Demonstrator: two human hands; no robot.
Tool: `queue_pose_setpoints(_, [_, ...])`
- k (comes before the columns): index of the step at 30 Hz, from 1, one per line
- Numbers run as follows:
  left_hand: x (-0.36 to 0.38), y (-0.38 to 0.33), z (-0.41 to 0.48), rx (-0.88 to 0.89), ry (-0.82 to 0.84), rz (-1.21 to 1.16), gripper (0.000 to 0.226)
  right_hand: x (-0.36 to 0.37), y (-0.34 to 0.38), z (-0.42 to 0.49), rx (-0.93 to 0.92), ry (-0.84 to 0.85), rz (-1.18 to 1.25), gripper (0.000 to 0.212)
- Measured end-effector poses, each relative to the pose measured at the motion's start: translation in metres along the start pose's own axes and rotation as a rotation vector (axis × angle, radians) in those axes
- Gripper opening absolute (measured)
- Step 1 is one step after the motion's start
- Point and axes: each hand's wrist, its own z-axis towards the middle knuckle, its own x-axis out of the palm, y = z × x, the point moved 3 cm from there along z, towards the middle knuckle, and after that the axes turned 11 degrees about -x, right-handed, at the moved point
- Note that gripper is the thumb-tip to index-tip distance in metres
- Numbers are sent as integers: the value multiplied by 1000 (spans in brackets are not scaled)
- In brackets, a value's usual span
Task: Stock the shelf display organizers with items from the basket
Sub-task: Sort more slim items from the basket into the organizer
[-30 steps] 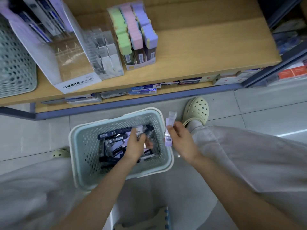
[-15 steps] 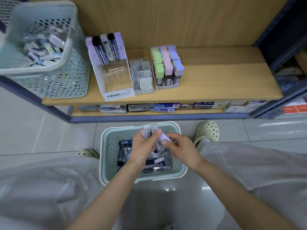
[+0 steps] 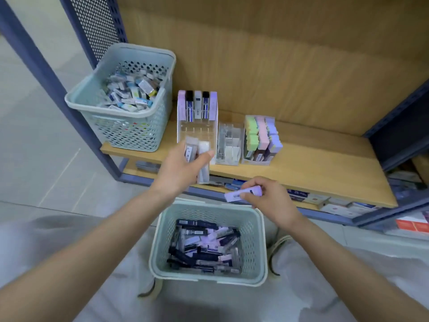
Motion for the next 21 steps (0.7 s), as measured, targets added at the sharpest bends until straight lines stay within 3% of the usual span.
queue_pose_setpoints(5, [-32,-35,19,23,-77,-39,32,-4,31,52,-94,-76,-106,9])
queue_pose_setpoints(13, [-64,-52,54,27,-102,-175,29,3,79,151,-317,-147,-355,20])
queue_pose_setpoints(21, [-92,-50,83,12,-185,-174,29,28,100,236,-342,-178,-401,16])
